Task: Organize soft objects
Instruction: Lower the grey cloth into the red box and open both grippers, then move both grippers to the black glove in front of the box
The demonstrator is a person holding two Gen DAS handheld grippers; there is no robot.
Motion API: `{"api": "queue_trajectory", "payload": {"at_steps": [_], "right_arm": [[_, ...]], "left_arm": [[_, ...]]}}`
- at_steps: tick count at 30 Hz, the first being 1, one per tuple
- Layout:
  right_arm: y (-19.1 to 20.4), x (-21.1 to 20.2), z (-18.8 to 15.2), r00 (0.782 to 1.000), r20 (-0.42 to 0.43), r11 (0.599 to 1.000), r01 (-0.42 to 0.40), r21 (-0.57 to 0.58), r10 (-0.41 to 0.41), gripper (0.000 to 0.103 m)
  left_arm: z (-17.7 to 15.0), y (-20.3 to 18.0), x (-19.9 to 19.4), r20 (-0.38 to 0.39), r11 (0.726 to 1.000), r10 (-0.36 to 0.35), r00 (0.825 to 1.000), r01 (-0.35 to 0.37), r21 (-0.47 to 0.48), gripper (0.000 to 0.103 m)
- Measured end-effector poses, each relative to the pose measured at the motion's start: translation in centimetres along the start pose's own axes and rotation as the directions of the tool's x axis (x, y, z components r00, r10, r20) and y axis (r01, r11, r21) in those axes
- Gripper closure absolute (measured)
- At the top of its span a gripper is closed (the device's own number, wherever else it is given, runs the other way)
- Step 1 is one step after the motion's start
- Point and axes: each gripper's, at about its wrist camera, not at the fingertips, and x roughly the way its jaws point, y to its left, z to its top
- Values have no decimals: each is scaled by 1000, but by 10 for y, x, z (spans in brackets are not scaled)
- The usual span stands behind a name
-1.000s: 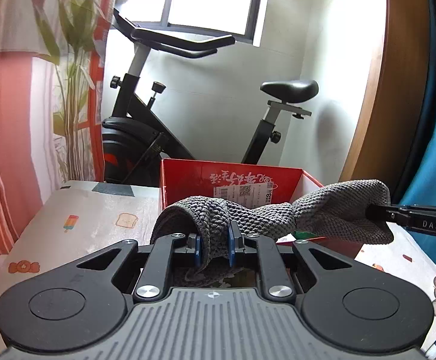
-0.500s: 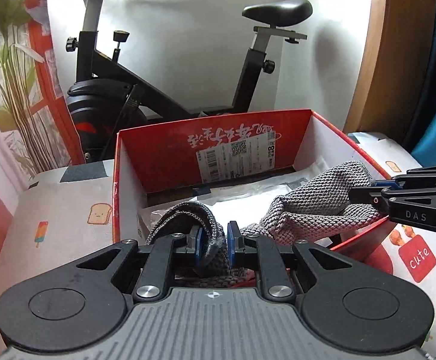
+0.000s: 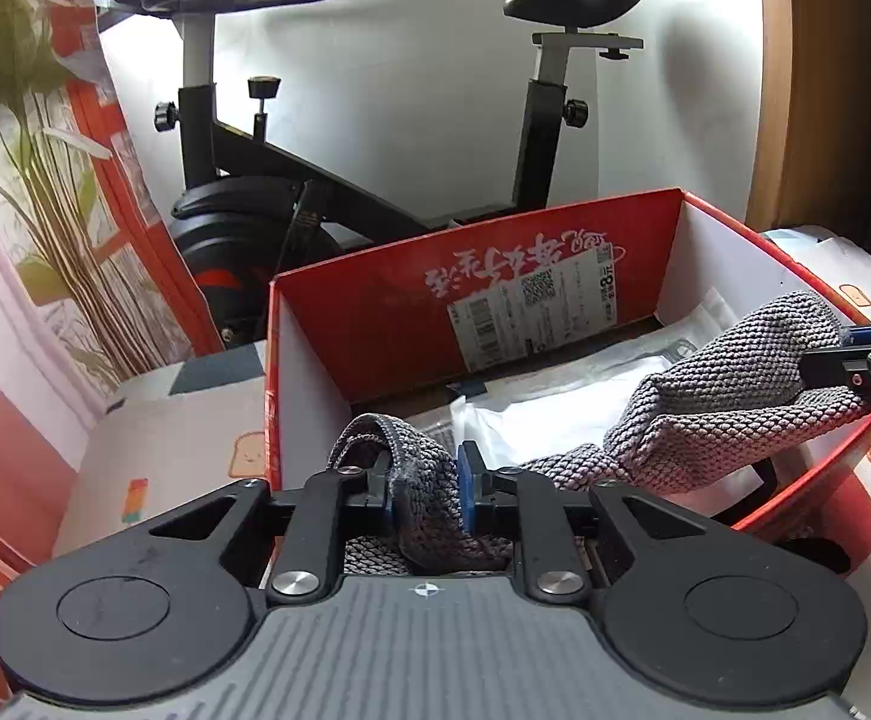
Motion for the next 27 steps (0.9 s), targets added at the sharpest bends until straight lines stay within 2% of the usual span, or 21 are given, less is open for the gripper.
{"api": "queue_trajectory", "payload": {"at_steps": [2,3,4,8,10,12,14,15,17,19,25,27], "right_arm": [[1,-6,0,1000,13,1000,7,-2,-7,86],[1,-9,1,1000,18,1000,12,-4,-12,85],[2,-12,1,1000,24,1000,18,-4,-18,82],[1,-27,1,999,50,1000,22,-4,-21,79],[0,-37,1,997,70,1000,17,0,-16,73],[-1,-49,-1,994,105,1000,4,9,-5,58],[-2,-61,-4,989,149,1000,-10,12,9,32],[-2,-68,-6,985,173,1000,-21,12,19,27],[-2,-79,-11,978,205,999,-32,9,29,9],[-3,-89,-16,971,235,999,-45,16,39,0],[-6,-112,-32,954,293,994,-89,62,67,0],[-8,-116,-39,949,307,991,-99,91,67,0]], "left_arm": [[1,6,-7,18,1000,-1,1000,1,-21,57],[1,9,-11,33,999,1,999,0,-32,40],[2,11,-17,59,999,1,998,2,-44,31],[6,20,-40,120,996,-23,992,34,-86,14],[6,22,-54,159,993,-9,987,28,-114,0],[2,25,-70,199,991,-4,980,31,-131,0],[-4,25,-81,215,988,-6,977,39,-148,0],[-7,25,-86,217,986,0,976,35,-161,0],[-16,25,-95,227,984,16,974,26,-179,0],[-27,25,-103,247,982,18,969,29,-186,0],[-54,25,-119,296,974,-1,955,68,-218,0],[-63,24,-124,328,971,-16,945,93,-221,0]]}}
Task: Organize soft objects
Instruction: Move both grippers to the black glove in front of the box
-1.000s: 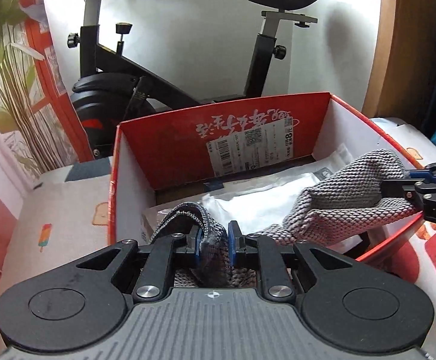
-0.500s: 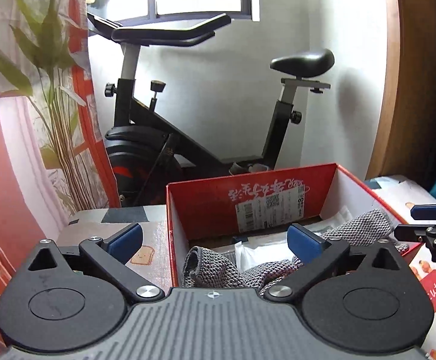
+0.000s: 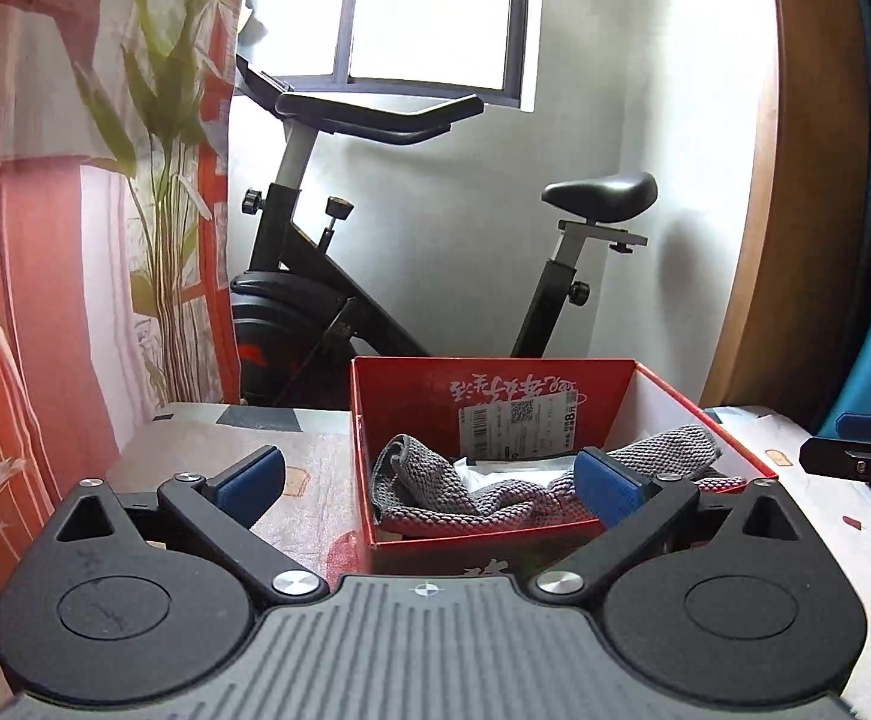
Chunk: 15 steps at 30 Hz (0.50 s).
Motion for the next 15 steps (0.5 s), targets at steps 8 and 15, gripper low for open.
{"api": "queue_trajectory", "payload": {"at_steps": [8,15], "right_arm": [[-10,-15,-27,999,39,992,-26,124,22,0],[-3,-13,-50,999,28,994,-35,107,32,0]], "left_arm": [[-32,7,-4,-70,995,-64,995,59,-77,0],[-60,8,7,-175,993,-42,984,22,-115,0]]}}
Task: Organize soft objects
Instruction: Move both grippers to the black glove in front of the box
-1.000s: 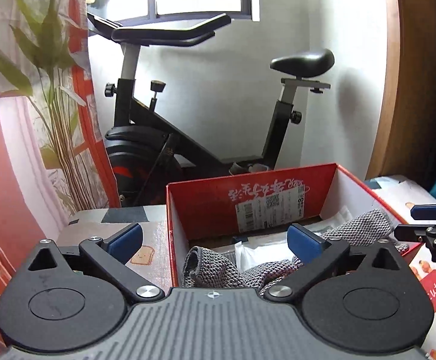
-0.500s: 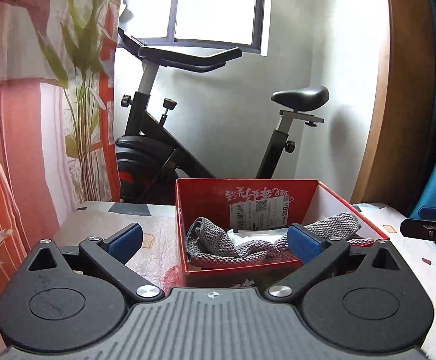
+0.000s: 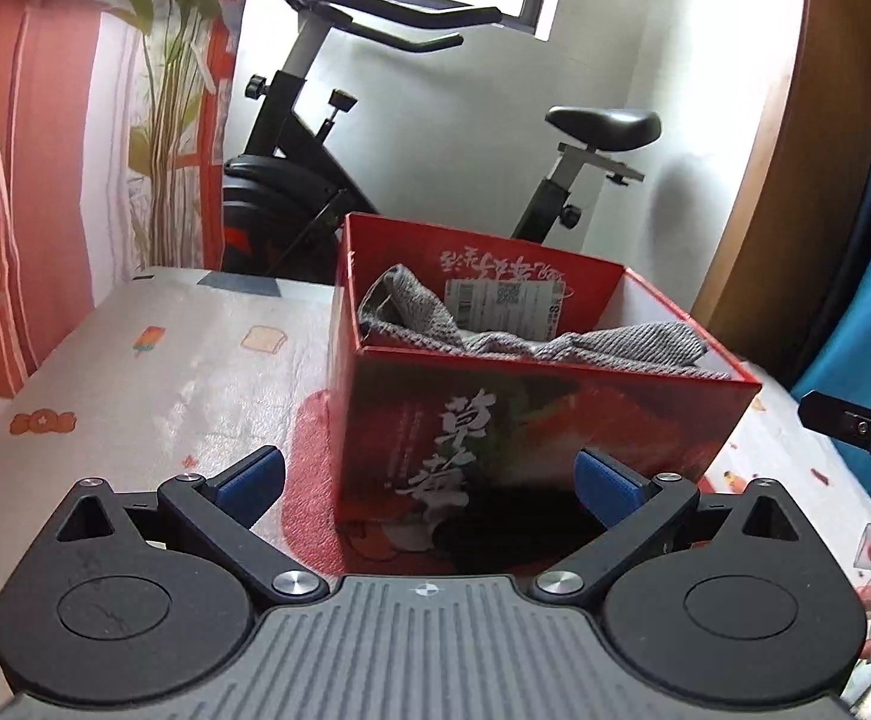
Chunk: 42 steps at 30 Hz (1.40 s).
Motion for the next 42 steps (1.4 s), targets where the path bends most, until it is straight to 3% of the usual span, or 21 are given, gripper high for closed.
{"api": "queue_trajectory", "payload": {"at_steps": [2,12,15,21,33,42], "right_arm": [[1,3,-6,1000,-12,1000,-1,-7,1,0],[-9,29,-36,991,-130,998,34,44,-28,0],[-8,38,-45,984,-165,997,74,27,-69,0],[-9,53,-61,978,-192,997,78,2,-77,1],[-1,80,-71,977,-209,999,29,-46,-38,33],[-9,85,-80,981,-196,999,14,-30,-19,39]], "left_arm": [[-5,0,5,-29,999,52,998,-52,8,0],[-21,6,26,-79,999,48,996,-49,-11,0],[-24,6,34,-98,998,57,994,-58,-4,0],[-27,1,52,-116,998,52,992,-48,35,0],[-29,-10,86,-142,998,-19,990,27,55,13],[-33,-14,103,-152,998,-69,986,70,5,14]]}}
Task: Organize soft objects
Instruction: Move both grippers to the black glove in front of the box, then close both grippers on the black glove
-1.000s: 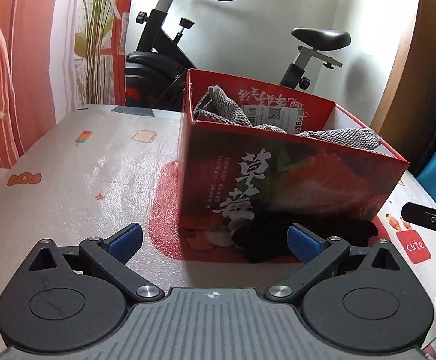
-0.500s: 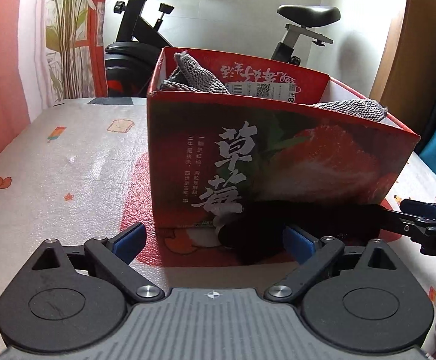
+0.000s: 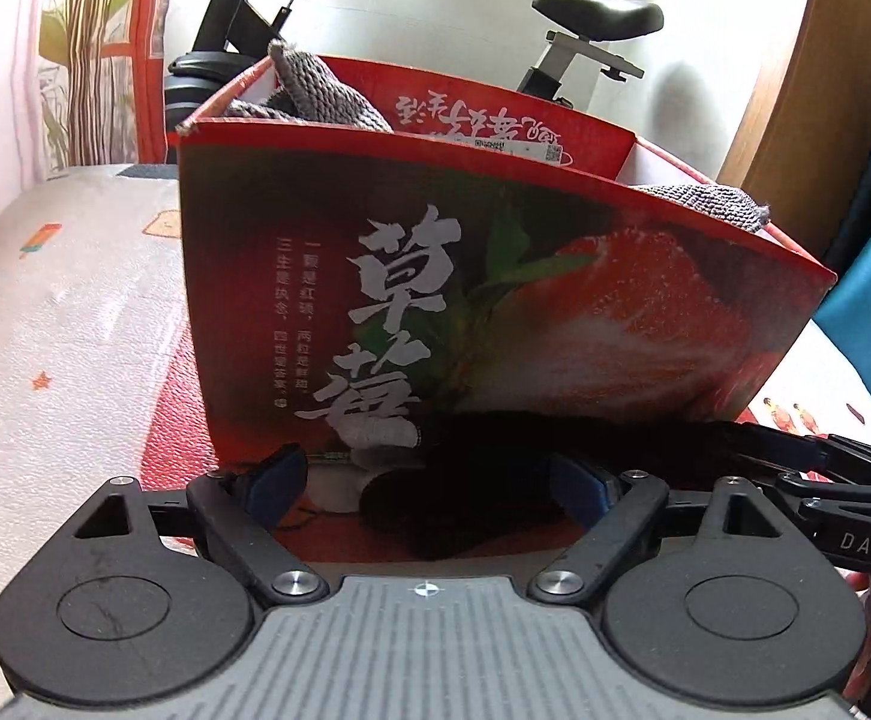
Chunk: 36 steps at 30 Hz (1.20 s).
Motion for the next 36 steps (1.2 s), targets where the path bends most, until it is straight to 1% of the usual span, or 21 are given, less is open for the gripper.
{"api": "queue_trajectory", "payload": {"at_steps": [5,8,9,10,12,13,14,15,16,17,19,22,25,29,31,36], "right_arm": [[0,4,1,1000,-23,1000,-20,-7,19,39],[3,7,1,999,-39,999,-26,-20,25,41],[4,7,2,999,-41,999,-29,-24,28,43],[4,7,2,998,-43,999,-37,-25,36,47],[4,8,2,998,-48,999,-49,-23,47,54],[5,8,2,997,-49,998,-55,-23,54,59],[5,7,2,997,-49,998,-54,-24,53,63],[6,6,2,998,-48,998,-52,-24,51,66],[6,6,2,998,-48,999,-46,-22,44,75],[5,4,1,998,-48,999,-34,-18,33,82],[3,1,1,998,-50,999,-38,-5,37,84],[5,-6,1,998,-43,999,-39,-13,39,90],[8,-16,2,998,-36,999,-44,-21,43,90],[16,-31,2,998,-18,997,-65,-45,64,91],[21,-39,1,998,-16,995,-69,-67,68,91],[29,-52,-1,996,-20,993,-83,-78,82,92]], "left_arm": [[1,-1,11,-25,999,-26,999,25,-35,14],[0,-2,11,-26,1000,-26,999,25,-16,15],[-1,-2,10,-26,999,-36,999,35,-12,23],[-1,-2,9,-28,999,-49,998,49,-7,37],[-1,-3,8,-37,998,-68,997,68,-5,50],[-2,-4,7,-38,997,-74,997,74,-1,58],[-3,-5,5,-35,997,-79,996,79,7,64],[-4,-7,3,-32,996,-85,996,86,16,74],[-5,-8,2,-28,996,-85,996,86,24,76],[-6,-9,0,-23,996,-84,996,85,29,78],[-7,-10,-4,-18,996,-89,996,90,26,82],[-11,-7,-15,-10,996,-87,996,88,16,85],[-14,-7,-26,2,997,-78,997,78,13,91],[-18,-6,-41,14,998,-69,997,69,5,93],[-19,-7,-46,17,998,-65,998,65,-2,94],[-27,-10,-65,33,997,-69,997,69,-15,95]]}}
